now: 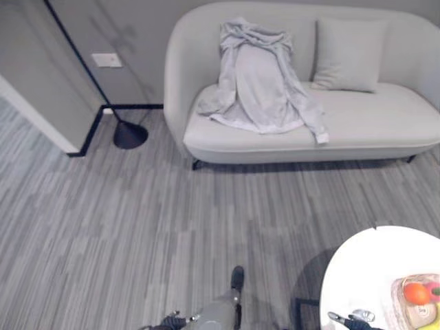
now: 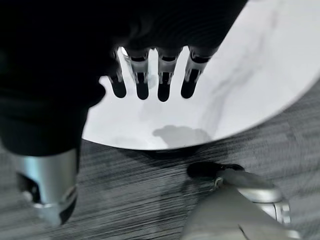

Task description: Hang the clothes on the sofa on the clothes rack.

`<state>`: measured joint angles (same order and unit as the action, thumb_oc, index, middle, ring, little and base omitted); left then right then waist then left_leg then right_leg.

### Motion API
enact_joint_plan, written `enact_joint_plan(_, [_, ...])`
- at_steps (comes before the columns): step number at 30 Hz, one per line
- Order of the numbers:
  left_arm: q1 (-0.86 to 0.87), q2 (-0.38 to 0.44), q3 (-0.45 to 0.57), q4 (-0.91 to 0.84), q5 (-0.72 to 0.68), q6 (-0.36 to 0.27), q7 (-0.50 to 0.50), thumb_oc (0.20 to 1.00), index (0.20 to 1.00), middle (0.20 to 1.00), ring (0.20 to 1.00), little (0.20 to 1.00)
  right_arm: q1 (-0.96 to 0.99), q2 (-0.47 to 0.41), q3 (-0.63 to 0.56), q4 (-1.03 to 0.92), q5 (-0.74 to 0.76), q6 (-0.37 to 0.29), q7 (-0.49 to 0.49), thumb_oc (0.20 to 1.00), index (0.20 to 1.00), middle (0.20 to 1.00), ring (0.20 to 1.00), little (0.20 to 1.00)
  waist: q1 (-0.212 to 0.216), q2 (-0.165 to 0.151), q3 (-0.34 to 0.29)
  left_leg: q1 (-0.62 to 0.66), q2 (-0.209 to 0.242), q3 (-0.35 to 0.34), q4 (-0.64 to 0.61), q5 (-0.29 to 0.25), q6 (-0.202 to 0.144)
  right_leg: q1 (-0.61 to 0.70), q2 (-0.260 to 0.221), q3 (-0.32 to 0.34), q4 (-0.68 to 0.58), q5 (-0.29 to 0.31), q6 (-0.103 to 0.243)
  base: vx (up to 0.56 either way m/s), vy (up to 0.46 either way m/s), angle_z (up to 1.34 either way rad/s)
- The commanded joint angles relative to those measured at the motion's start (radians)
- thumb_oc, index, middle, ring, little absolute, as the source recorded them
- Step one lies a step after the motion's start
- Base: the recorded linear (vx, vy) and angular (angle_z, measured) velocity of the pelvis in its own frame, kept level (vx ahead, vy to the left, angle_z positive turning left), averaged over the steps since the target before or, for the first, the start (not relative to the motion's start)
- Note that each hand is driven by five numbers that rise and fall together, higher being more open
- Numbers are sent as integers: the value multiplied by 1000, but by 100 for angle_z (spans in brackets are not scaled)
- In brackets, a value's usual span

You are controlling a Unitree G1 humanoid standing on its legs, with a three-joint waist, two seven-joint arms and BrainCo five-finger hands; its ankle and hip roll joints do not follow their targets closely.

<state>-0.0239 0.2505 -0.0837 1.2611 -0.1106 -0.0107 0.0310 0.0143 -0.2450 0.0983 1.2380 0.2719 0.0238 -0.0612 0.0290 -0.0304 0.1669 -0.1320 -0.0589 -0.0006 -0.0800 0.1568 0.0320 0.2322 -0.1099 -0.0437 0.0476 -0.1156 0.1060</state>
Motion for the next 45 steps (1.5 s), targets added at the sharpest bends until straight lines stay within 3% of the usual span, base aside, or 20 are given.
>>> enact_joint_plan(1, [-18,17,-53,-13,13,-6,-1,1000,1000,1000,1000,1000,-53,-38,28,-32,-38,5,3,1000,1000,1000,1000,1000,39,12,-36,7,36,-10,-7,-47,-83,-88,10,14,-118,55,65,273,352,-51])
enact_joint_plan(4, [-24,34,-47,-40,-1,-4,2,1000,1000,1000,1000,1000,-65,-29,27,-65,-34,2,5,1000,1000,1000,1000,1000,37,24,-35,47,7,-10,-2,-96,-31,-171,-22,14,96,80,78,227,370,1])
enact_joint_plan(7, [-18,43,-44,-41,-3,3,4,1000,1000,1000,1000,1000,-69,-24,23,-78,-28,-1,-1,1000,1000,1000,1000,1000,21,52,-1,97,0,-24,16,-134,1,-270,-53,-24,334,188,46,157,298,47])
enact_joint_plan(9, [-13,45,-40,-38,0,5,5,1000,1000,1000,1000,1000,-62,-18,20,-82,-28,-2,-3,1000,1000,1000,1000,1000,20,60,-1,116,6,-28,17,-147,2,-286,-68,-55,362,178,39,165,125,25])
enact_joint_plan(12, [-18,45,-47,-32,4,0,7,1000,1000,1000,1000,1000,-57,-23,16,-68,-29,1,-5,1000,1000,1000,1000,1000,16,57,-8,145,-3,-45,10,-173,-3,-302,-35,-81,194,108,37,259,22,22])
enact_joint_plan(17, [-34,28,-64,-20,32,-11,11,1000,1000,1000,1000,1000,-72,-36,13,-74,-14,-1,-13,1000,1000,1000,1000,1000,-41,62,51,273,-19,-107,-7,-235,-13,-500,25,-42,-116,263,104,374,-74,33])
enact_joint_plan(19, [-36,20,-64,-8,53,-12,15,1000,1000,1000,1000,1000,-66,-40,15,-79,-23,-2,-14,1000,1000,1000,1000,1000,-55,47,44,344,-19,-148,-7,-302,-29,-509,10,-76,-135,300,115,688,-304,97])
enact_joint_plan(20, [-30,13,-62,-6,53,-12,16,1000,1000,1000,1000,1000,-62,-49,20,-79,-25,-2,-8,1000,1000,1000,1000,1000,-62,42,16,366,16,-148,-7,-335,-40,-482,2,-82,-135,332,111,394,-235,74])
enact_joint_plan(22, [-26,12,-61,-2,56,-10,16,1000,1000,1000,1000,1000,-60,-50,20,-80,-22,0,-8,1000,1000,1000,1000,1000,-65,43,7,373,34,-149,-7,-342,-48,-473,10,-80,-135,331,104,356,-250,44])
enact_joint_plan(24, [-20,9,-64,-4,54,-11,18,1000,1000,1000,1000,1000,-51,-60,19,-76,-10,-6,-8,1000,1000,1000,1000,1000,-71,47,-14,385,88,-155,-7,-336,-77,-454,40,-74,-125,311,82,386,-310,65])
enact_joint_plan(26, [-20,9,-68,-9,53,-12,17,1000,1000,1000,1000,1000,-50,-64,19,-75,-6,-7,-8,1000,1000,1000,1000,1000,-71,51,-20,384,103,-161,-7,-323,-85,-448,48,-77,-121,300,76,161,-145,30])
enact_joint_plan(30, [-22,11,-73,-29,30,-15,20,1000,1000,1000,1000,1000,-51,-79,20,-68,6,-14,-11,1000,1000,1000,1000,1000,-66,65,-37,369,166,-188,6,-215,-129,-422,89,-100,-106,242,43,236,-246,-12])
enact_joint_plan(31, [-24,11,-76,-46,16,-17,18,1000,1000,1000,1000,1000,-59,-90,23,-67,20,-20,-12,1000,1000,1000,1000,1000,-57,66,-32,313,187,-199,140,-112,-148,-367,109,-100,-114,196,21,279,-274,20])
enact_joint_plan(34, [-27,14,-75,-61,5,-16,19,1000,1000,1000,1000,1000,-65,-97,26,-71,19,-22,-15,1000,1000,1000,1000,1000,-52,53,-20,276,180,-184,247,-79,-147,-333,106,-100,-121,177,10,164,-171,-2])
enact_joint_plan(37, [-34,11,-77,-72,-4,-17,22,1000,1000,1000,1000,1000,-74,-107,26,-65,20,-22,-21,1000,1000,1000,1000,1000,-38,37,-4,221,193,-86,302,-88,-122,-278,90,-120,-135,151,2,140,-127,-14])
enact_joint_plan(39, [-37,4,-80,-74,-5,-18,20,1000,1000,1000,1000,1000,-76,-113,23,-64,24,-24,-22,1000,1000,1000,1000,1000,-26,31,-2,192,166,-47,248,-163,-106,-253,80,-125,-135,134,8,142,-68,0])
enact_joint_plan(40, [-38,0,-85,-69,1,-18,18,1000,1000,1000,1000,1000,-75,-115,22,-64,24,-25,-21,1000,1000,1000,1000,1000,-22,23,-2,158,123,-47,210,-218,-92,-250,74,-123,-135,129,12,114,-47,13])
enact_joint_plan(42, [-38,-3,-90,-64,6,-19,15,1000,1000,1000,1000,1000,-75,-116,22,-66,25,-26,-21,1000,1000,1000,1000,1000,-15,26,2,122,84,-57,189,-226,-86,-243,77,-116,-135,124,14,65,-21,16])
enact_joint_plan(43, [-40,-10,-97,-48,14,-18,11,1000,1000,1000,1000,1000,-79,-116,22,-68,25,-30,-23,1000,1000,1000,1000,1000,1,38,15,56,28,-80,116,-171,-84,-228,95,-102,-135,118,13,25,0,10])
enact_joint_plan(45, [-38,-11,-96,-41,16,-17,10,1000,1000,1000,1000,1000,-84,-114,21,-65,23,-32,-24,1000,1000,1000,1000,1000,3,53,15,69,19,-71,57,-148,-87,-211,112,-99,-135,110,13,87,19,3])
